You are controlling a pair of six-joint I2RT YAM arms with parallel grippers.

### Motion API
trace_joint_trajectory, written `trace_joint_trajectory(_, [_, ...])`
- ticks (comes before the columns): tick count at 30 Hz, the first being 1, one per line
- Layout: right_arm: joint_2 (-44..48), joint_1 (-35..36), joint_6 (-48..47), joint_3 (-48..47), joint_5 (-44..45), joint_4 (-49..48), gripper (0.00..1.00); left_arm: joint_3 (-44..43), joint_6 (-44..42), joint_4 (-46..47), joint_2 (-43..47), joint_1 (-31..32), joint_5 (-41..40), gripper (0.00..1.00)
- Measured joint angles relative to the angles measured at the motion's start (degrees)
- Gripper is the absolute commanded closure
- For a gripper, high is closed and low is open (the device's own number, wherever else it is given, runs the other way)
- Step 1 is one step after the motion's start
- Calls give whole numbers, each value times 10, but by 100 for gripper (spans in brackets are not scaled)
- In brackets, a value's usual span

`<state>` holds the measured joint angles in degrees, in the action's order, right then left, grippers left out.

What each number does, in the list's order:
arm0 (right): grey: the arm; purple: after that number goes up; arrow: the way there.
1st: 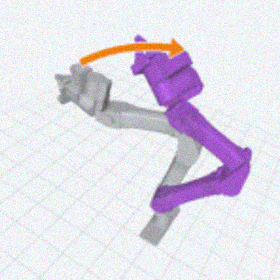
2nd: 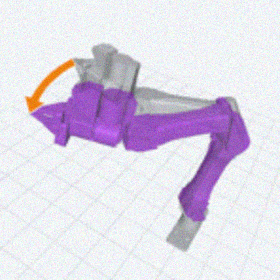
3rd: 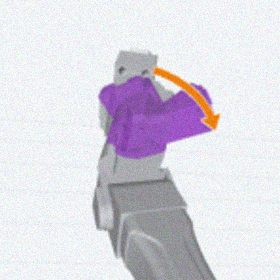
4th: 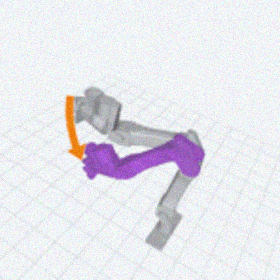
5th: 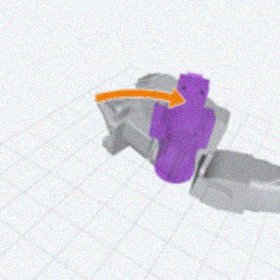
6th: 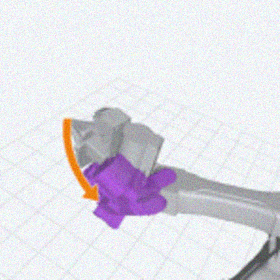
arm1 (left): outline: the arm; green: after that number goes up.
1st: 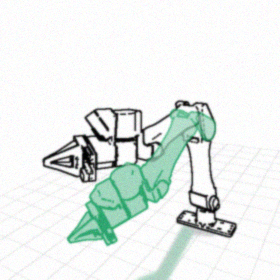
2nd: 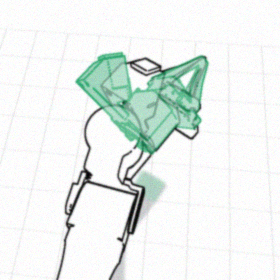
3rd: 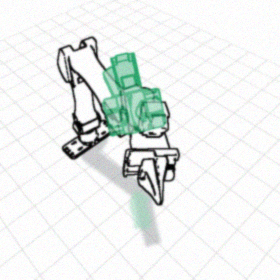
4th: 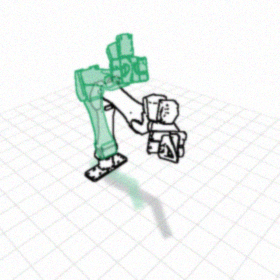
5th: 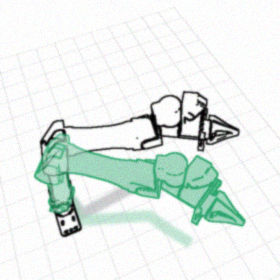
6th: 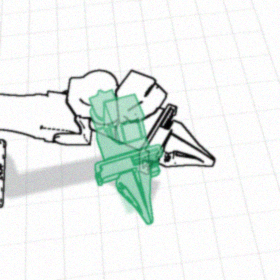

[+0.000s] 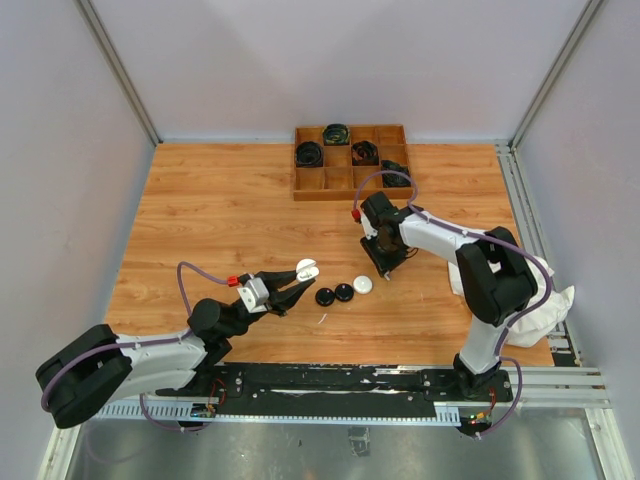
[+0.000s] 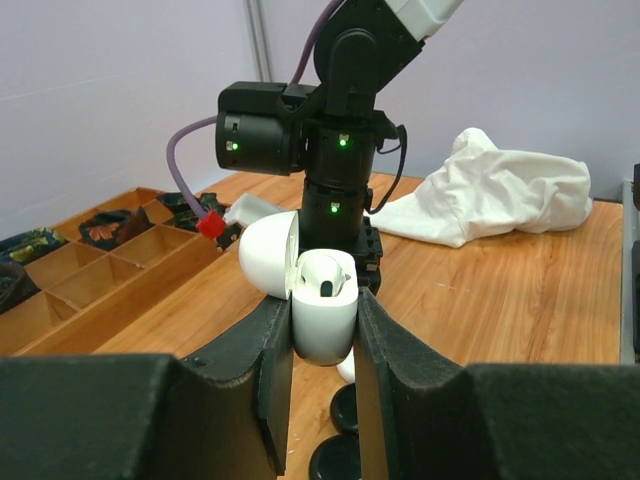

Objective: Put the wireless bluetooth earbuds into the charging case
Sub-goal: Pick up the earbud from the center of the board.

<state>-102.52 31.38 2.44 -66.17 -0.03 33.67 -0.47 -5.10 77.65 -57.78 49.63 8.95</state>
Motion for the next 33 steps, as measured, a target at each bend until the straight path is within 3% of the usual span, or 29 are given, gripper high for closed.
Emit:
trace_joint_trajectory(19, [-4, 0, -4, -2, -9, 9, 83, 0, 0, -3, 6, 0, 3, 100])
trace_joint_trajectory(33, [212, 30, 12, 90, -10, -89, 86, 0, 0, 17, -2, 0, 2, 100])
